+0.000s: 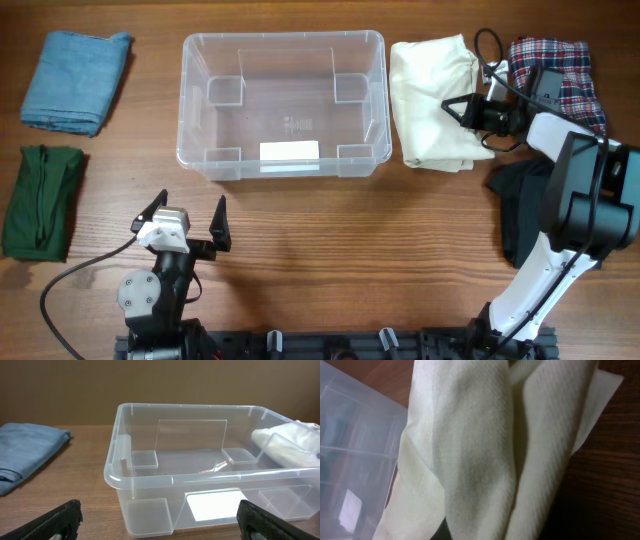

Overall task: Pack container
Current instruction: 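Close the right gripper on the cream cloth and lift it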

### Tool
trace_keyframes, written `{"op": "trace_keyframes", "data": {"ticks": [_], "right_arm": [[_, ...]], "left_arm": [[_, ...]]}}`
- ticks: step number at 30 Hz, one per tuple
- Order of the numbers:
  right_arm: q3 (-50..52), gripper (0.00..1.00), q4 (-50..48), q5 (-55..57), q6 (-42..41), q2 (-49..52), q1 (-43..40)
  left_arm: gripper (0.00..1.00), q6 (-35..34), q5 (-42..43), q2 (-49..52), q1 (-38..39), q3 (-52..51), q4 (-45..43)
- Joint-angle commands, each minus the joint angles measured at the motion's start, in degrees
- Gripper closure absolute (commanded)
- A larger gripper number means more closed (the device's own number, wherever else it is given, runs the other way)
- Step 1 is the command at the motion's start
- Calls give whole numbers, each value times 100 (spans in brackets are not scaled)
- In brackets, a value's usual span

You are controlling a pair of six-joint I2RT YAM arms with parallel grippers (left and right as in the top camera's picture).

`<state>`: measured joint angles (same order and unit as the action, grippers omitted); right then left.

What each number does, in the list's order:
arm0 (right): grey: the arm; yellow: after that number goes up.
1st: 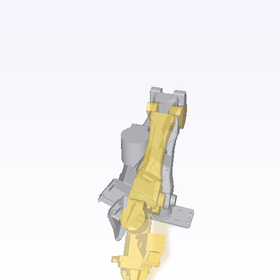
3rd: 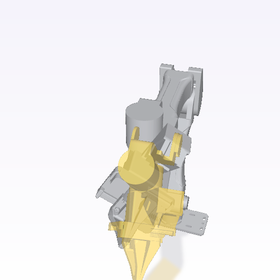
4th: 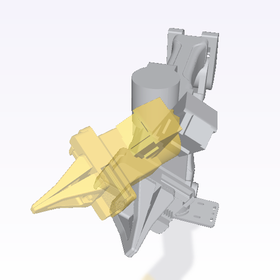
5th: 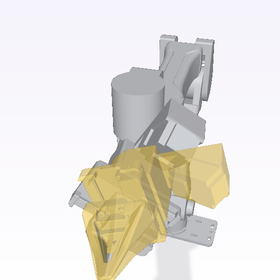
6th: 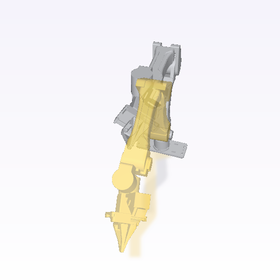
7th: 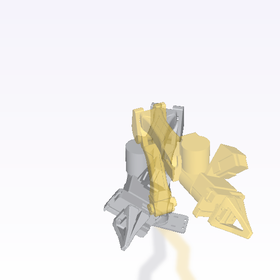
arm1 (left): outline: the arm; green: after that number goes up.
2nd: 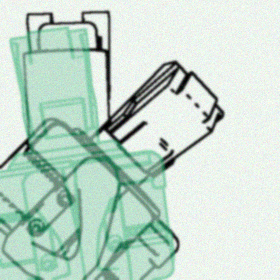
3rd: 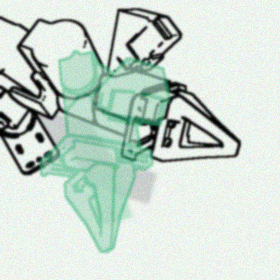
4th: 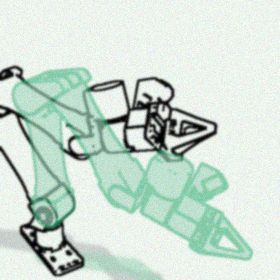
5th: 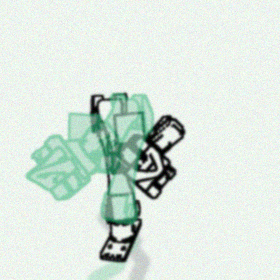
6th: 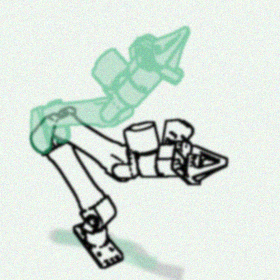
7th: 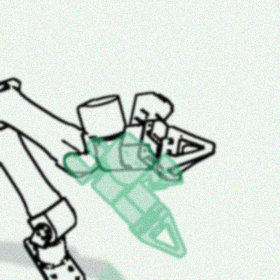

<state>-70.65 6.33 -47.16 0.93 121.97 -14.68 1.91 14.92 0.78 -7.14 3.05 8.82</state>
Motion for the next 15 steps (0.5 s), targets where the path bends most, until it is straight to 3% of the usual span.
{"op": "trace_keyframes", "data": {"ticks": [1, 7, 15], "right_arm": [[-2, 96, -129, -402, -247, 166, 42], [-289, 96, -118, -1047, -476, 66, 24], [-614, 96, 227, -1038, -542, -557, 20]], "left_arm": [[0, 87, 7, -50, 26, -33, -7], [0, 87, 7, -50, 26, -33, -7], [0, 87, 7, -50, 26, -33, -7]]}}
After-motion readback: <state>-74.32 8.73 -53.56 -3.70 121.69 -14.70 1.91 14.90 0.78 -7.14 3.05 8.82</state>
